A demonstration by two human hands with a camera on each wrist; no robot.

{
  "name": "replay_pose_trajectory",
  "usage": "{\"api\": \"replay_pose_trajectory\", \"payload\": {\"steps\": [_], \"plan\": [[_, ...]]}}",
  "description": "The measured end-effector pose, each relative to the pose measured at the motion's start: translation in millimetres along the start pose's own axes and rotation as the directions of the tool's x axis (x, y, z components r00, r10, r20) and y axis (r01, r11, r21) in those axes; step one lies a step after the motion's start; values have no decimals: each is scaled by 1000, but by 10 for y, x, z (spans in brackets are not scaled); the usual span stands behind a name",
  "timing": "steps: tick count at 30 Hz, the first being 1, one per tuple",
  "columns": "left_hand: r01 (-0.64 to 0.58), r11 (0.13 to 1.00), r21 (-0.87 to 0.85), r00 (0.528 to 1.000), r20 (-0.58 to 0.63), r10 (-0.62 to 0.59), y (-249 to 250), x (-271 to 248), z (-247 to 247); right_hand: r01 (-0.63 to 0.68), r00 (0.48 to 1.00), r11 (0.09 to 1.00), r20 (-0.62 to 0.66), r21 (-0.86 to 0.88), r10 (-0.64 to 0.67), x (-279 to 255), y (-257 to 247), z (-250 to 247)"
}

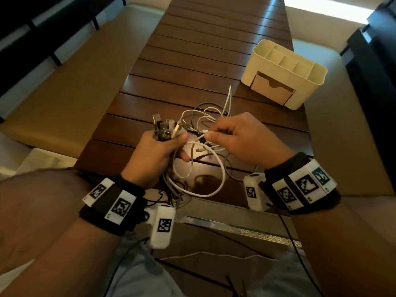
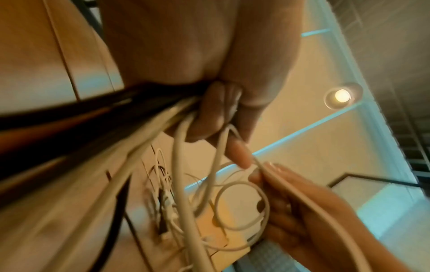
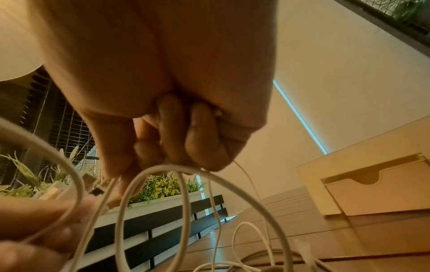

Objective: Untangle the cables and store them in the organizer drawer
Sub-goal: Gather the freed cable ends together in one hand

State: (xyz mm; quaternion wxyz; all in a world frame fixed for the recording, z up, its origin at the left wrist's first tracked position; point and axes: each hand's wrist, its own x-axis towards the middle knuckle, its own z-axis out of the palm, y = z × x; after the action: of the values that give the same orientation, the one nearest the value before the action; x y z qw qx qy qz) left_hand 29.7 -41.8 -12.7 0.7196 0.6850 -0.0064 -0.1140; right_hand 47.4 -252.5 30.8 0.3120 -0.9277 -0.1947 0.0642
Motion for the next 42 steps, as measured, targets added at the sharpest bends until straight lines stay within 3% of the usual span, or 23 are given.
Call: {"api": "replay_pose_trajectory", "payload": {"steps": [5,14,17,19,21,22,25,27,29,33,39,42], "plan": [[-34,970,241,999,8,33,-78,-11,41,-28,999,1000,31,10,28,-8,1,33],[-189,950,250,982,22,189,89,-65,-3,31,998,999,-46,33,-30,-2,-66,77],[-230,947,224,972,12,234,222,-66,-127,-18,999,1000,33,-22,19,-18,1,37],[-231,967,103,971,-41,236,324,-67,-317,-90,990,991,99,-102,100,-29,89,-13],[-176,984,-28,984,6,176,414,-96,-532,-173,975,977,118,-123,188,-43,166,-108],[-130,991,12,988,85,128,419,-103,-617,-204,969,974,122,-100,216,-48,187,-163],[28,947,319,952,281,-123,362,-142,-596,-221,966,974,152,56,210,-52,138,-276],[11,866,500,929,315,-194,296,-163,-417,-206,966,972,183,115,183,-54,89,-285],[-35,858,512,954,274,-125,224,-157,-284,-223,954,971,226,84,199,-63,75,-246],[-89,941,325,993,99,60,222,-113,-203,-208,931,978,300,-28,207,-70,35,-129],[-159,934,319,968,236,84,290,-191,42,-83,975,997,206,0,81,-73,-90,-17],[-162,912,376,972,221,82,285,-184,31,-69,986,998,155,2,68,-94,-101,-24]]}}
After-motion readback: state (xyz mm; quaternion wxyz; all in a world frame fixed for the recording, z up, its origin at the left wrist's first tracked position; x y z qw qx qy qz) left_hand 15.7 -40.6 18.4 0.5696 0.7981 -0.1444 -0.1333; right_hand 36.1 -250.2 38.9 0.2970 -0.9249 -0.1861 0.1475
